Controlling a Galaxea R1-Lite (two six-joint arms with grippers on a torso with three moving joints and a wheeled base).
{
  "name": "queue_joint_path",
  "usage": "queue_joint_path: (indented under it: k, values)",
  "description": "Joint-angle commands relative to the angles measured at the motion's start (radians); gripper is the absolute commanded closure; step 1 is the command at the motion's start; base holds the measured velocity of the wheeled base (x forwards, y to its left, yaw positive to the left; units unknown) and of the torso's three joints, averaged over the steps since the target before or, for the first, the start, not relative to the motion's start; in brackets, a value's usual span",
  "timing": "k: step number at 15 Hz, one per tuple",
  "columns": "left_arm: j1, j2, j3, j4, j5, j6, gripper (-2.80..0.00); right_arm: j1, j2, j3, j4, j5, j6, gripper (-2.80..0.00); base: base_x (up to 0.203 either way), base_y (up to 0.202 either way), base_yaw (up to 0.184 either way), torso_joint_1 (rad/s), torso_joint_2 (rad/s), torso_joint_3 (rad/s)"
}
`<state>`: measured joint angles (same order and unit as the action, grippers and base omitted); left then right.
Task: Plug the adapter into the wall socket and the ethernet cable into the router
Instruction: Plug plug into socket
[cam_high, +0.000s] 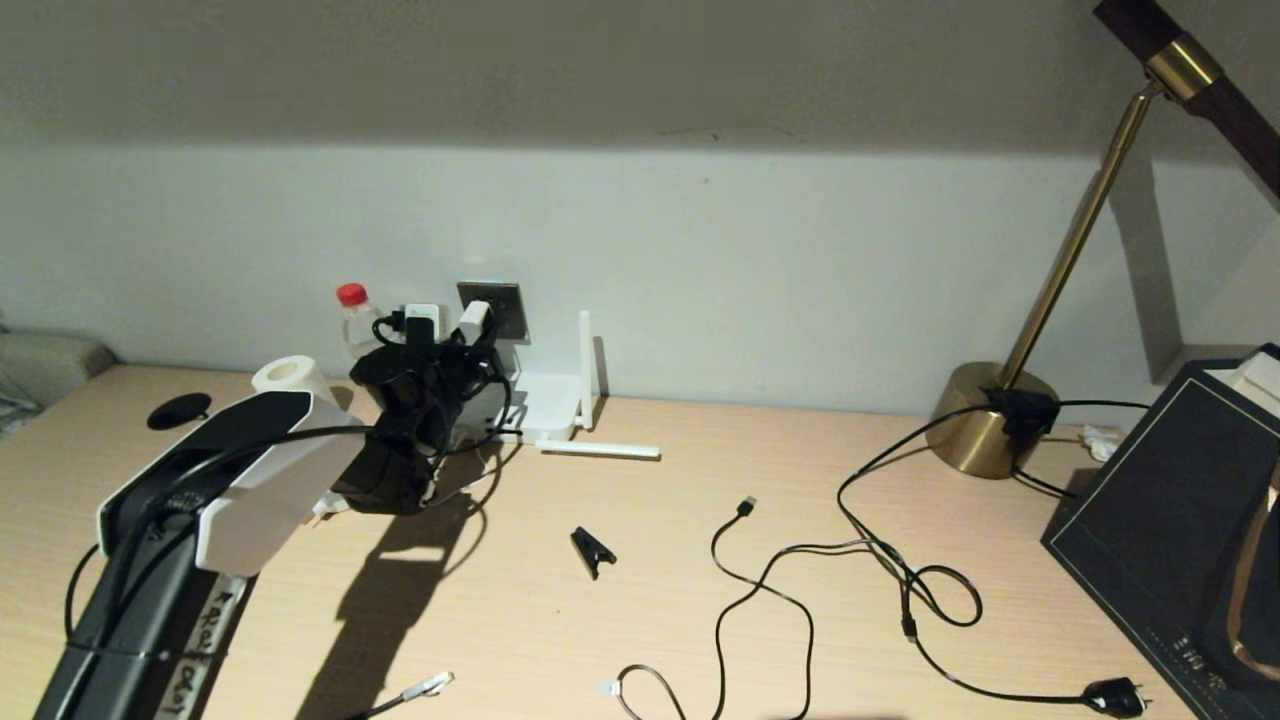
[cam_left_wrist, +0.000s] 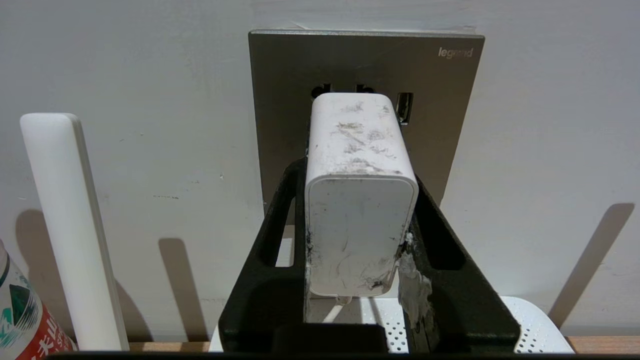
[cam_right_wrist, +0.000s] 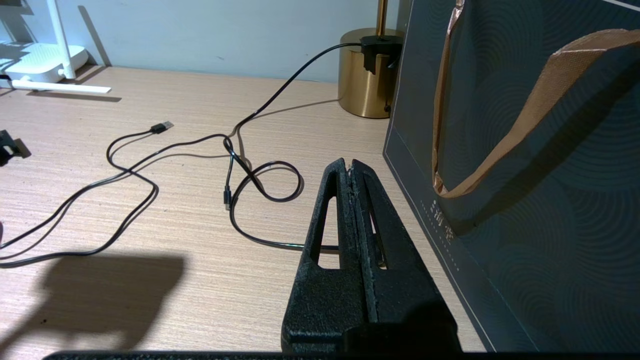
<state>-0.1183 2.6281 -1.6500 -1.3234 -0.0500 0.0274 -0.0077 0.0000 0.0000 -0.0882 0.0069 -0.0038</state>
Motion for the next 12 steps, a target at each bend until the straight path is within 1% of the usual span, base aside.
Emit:
queue_joint_path:
  k: [1,11,12]
  values:
    - [0.0,0.007,-0.013,-0.008,-0.001,0.001,0.0,0.0,0.0,0.035,-0.001,-0.001,-0.001,0.0,0.0,0.0,0.0,0.0,0.0,0.0]
    - [0.0,0.009,-0.027,0.003,0.001,0.0,0.0,0.0,0.0,0.035,-0.001,0.001,-0.001,0.0,0.0,0.0,0.0,0.0,0.0,0.0]
    - [0.0,0.009,-0.027,0.003,0.009,0.0,0.0,0.0,0.0,0.035,-0.001,0.0,-0.001,0.0,0.0,0.0,0.0,0.0,0.0,0.0]
